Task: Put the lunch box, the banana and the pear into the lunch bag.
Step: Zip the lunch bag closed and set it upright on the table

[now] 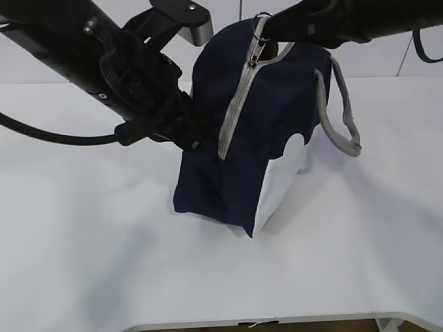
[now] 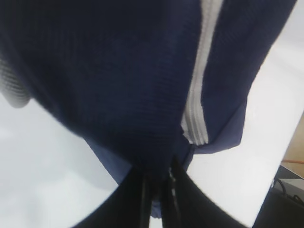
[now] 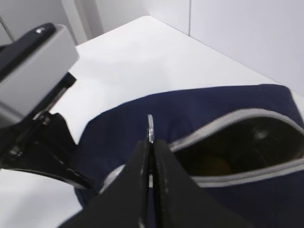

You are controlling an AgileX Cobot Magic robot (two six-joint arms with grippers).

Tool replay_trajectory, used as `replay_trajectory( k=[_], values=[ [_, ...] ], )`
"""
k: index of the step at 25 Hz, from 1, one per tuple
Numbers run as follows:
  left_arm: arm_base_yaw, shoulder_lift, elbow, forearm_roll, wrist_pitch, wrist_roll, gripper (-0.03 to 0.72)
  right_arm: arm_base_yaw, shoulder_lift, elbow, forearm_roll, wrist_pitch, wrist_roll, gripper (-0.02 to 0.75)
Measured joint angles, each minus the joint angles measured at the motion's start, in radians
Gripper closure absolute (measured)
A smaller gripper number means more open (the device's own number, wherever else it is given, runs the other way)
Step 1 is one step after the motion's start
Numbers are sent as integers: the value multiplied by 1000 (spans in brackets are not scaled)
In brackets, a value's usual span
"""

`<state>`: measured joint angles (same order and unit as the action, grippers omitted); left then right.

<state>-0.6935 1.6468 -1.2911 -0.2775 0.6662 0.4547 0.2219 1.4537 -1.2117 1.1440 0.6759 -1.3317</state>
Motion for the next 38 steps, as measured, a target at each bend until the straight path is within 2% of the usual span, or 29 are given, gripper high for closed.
replay_trajectory(
  k=[5, 10, 20, 29, 38],
  values=[
    [0, 0, 0, 0, -27, -4, 697, 0, 9, -1, 8, -134, 0, 720],
    [0, 0, 0, 0, -34, -4, 697, 0, 13, -1, 89, -285, 0, 720],
    [0, 0, 0, 2, -21, -4, 697, 0, 102, -2, 153, -448, 0, 720],
    [0, -18, 0, 8, -4, -4, 697, 0, 146, -43, 236, -538, 0, 720],
    [0, -20, 2, 16, 31, -10, 697, 0, 290, -154, 267, -555, 0, 720]
  ],
)
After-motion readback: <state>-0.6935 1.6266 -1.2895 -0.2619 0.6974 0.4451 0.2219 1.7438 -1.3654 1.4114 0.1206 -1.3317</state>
